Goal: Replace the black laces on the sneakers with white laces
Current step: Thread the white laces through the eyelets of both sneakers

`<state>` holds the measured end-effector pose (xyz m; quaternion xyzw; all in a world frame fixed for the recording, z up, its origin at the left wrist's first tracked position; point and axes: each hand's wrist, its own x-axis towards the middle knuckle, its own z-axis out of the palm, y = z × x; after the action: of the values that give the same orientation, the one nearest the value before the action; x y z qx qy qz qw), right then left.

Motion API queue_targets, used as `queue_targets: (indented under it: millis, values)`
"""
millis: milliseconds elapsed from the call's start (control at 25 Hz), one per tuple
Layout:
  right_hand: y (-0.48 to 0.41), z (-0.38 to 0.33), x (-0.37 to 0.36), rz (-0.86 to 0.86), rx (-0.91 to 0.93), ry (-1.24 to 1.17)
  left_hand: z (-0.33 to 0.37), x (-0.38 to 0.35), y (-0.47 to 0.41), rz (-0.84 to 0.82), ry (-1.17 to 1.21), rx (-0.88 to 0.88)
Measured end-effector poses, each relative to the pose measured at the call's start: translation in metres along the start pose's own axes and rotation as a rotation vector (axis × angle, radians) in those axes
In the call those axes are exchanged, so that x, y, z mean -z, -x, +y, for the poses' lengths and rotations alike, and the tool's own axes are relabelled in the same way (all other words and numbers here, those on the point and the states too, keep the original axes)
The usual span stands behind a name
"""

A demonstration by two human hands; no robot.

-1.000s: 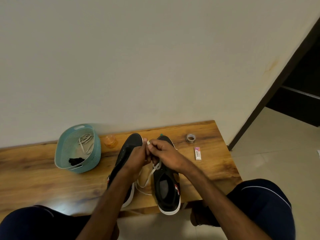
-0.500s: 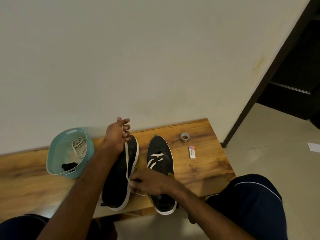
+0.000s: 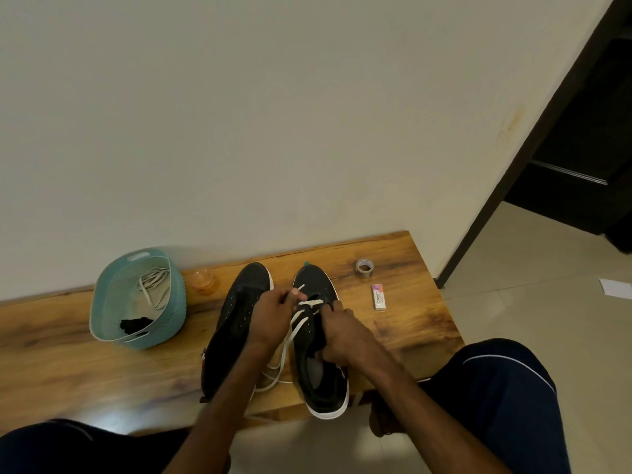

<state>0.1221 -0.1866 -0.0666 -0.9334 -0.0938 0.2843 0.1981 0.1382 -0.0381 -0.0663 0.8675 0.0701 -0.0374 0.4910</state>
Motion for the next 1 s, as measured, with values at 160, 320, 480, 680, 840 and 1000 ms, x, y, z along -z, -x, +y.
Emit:
queue_targets:
  millis: [160, 320, 480, 680, 840, 1000]
  values:
    - [0.001, 0.006, -0.001, 0.180, 0.006, -0.079, -0.011, -0.009, 0.002, 0.046, -0.196, 0.000]
    - [-0.006, 0.022, 0.002, 0.180, -0.128, -0.352, -0.018, -0.024, 0.011, 0.033, -0.362, -0.057]
    - [-0.017, 0.032, 0.004, 0.159, -0.207, -0.607, -0.021, -0.028, 0.009, 0.023, -0.505, -0.121]
    - [-0.021, 0.033, 0.003, 0.117, -0.226, -0.749, -0.017, -0.031, 0.005, -0.027, -0.641, -0.199]
    - [-0.023, 0.034, 0.003, 0.116, -0.225, -0.780, -0.017, -0.031, 0.007, -0.055, -0.723, -0.269]
    - [-0.022, 0.035, 0.003, 0.108, -0.214, -0.789, -0.016, -0.031, 0.007, -0.094, -0.818, -0.320]
